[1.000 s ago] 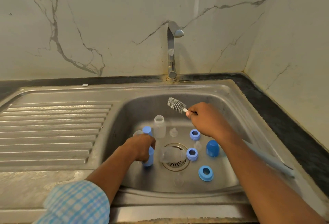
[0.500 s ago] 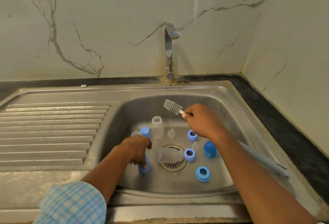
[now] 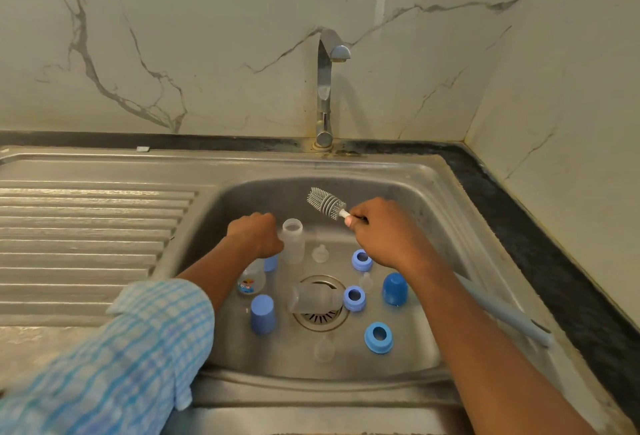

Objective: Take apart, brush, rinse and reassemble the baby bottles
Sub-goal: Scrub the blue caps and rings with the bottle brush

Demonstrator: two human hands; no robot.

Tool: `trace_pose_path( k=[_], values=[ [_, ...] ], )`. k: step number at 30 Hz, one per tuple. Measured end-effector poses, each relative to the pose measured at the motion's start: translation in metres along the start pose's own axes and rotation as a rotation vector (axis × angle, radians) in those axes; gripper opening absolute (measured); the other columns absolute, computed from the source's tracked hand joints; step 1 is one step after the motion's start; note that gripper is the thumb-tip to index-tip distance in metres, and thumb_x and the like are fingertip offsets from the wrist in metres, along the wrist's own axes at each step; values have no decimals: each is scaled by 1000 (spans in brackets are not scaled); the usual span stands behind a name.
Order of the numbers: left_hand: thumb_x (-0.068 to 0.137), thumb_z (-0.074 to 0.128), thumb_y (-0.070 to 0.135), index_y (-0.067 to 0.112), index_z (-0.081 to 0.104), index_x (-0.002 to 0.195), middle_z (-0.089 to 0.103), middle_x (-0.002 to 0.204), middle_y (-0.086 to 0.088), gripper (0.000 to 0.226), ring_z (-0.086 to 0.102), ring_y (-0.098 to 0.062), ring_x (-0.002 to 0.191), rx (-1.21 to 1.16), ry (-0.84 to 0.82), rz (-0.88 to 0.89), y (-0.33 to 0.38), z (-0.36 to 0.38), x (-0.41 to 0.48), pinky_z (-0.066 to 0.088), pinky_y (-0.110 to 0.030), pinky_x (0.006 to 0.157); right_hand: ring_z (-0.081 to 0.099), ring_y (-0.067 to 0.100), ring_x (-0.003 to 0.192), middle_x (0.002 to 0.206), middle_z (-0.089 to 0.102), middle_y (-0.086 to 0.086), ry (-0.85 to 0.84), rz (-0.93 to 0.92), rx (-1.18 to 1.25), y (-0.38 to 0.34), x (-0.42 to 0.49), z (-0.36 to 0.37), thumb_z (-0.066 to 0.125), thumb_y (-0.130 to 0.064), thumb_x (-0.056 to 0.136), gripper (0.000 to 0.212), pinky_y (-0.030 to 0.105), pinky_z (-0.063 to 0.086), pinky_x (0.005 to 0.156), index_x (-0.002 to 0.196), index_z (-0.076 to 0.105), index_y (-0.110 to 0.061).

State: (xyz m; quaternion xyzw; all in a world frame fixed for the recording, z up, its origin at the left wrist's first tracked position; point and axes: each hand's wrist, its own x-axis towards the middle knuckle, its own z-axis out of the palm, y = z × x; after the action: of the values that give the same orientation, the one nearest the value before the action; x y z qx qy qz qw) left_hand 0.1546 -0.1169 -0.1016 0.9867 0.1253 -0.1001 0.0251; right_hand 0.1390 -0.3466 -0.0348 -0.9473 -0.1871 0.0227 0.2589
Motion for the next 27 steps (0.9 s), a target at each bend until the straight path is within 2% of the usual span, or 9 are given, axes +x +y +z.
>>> trace_pose_path(
  k=[5, 11, 14, 16, 18, 20, 21, 24, 27],
  values=[
    [85, 71, 35, 16, 55, 127, 63, 120, -5, 48, 62, -25, 108, 104, -111, -13, 10, 13, 18, 46, -34, 84, 40, 16, 51, 54, 45, -4, -12, 2, -22, -3, 2, 2, 51, -27, 99, 41, 30, 30, 51, 59, 44, -26],
    [90, 64, 21, 14, 58, 123, 62, 121, -7, 35, 63, -28, 109, 128, 25, -23, 0, 11, 15, 46, -34, 82, 43, 16, 52, 54, 46, -5, -6, -13, -38, -6, -1, 1, 52, -30, 99, 38, 31, 34, 53, 61, 48, -27],
    [88, 67, 23, 14, 59, 124, 63, 122, -8, 38, 62, -30, 110, 16, 138, -51, -18, -10, 3, 48, -37, 84, 41, 14, 50, 53, 45, -5, 34, -11, -31, -9, -4, -3, 51, -29, 99, 36, 29, 30, 51, 63, 49, -26],
    [87, 71, 28, 12, 60, 120, 65, 117, -11, 38, 62, -33, 107, -259, 276, -66, -30, -23, -11, 48, -37, 85, 40, 13, 49, 53, 44, -5, 68, -4, -32, -13, -7, -7, 50, -24, 97, 37, 29, 27, 49, 61, 46, -27],
    [88, 74, 27, 10, 63, 110, 66, 100, -9, 30, 63, -27, 89, -798, 387, -45, -34, -32, -29, 47, -33, 74, 40, 14, 50, 55, 45, -4, 84, 2, -51, -17, -12, -11, 47, -17, 93, 31, 29, 26, 49, 65, 49, -27],
    [94, 69, 23, 12, 67, 101, 66, 90, -5, 13, 58, -18, 73, -1348, 363, -20, -31, -37, -50, 47, -29, 64, 47, 16, 55, 60, 51, -3, 97, -9, -74, -20, -17, -15, 48, -15, 93, 23, 31, 33, 50, 75, 58, -26],
    [97, 65, 23, 15, 68, 100, 65, 88, -3, 9, 57, -16, 70, -1527, 307, -21, -27, -37, -58, 48, -26, 63, 52, 18, 59, 64, 57, -2, 107, -18, -69, -22, -19, -17, 50, -16, 93, 19, 32, 39, 53, 81, 63, -23],
    [100, 58, 27, 16, 67, 109, 66, 87, -3, 17, 60, -13, 72, -1855, 122, -56, -16, -30, -67, 53, -25, 66, 63, 20, 77, 85, 69, -2, 132, -10, -3, -24, -25, -20, 62, -19, 91, 11, 38, 53, 74, 97, 69, -24],
    [98, 59, 29, 15, 67, 115, 69, 87, -5, 23, 65, -13, 74, -1906, 22, -51, -8, -25, -64, 55, -28, 72, 63, 15, 79, 89, 70, -5, 128, -2, -9, -26, -25, -20, 68, -24, 89, 11, 37, 53, 76, 99, 68, -28]
  ],
)
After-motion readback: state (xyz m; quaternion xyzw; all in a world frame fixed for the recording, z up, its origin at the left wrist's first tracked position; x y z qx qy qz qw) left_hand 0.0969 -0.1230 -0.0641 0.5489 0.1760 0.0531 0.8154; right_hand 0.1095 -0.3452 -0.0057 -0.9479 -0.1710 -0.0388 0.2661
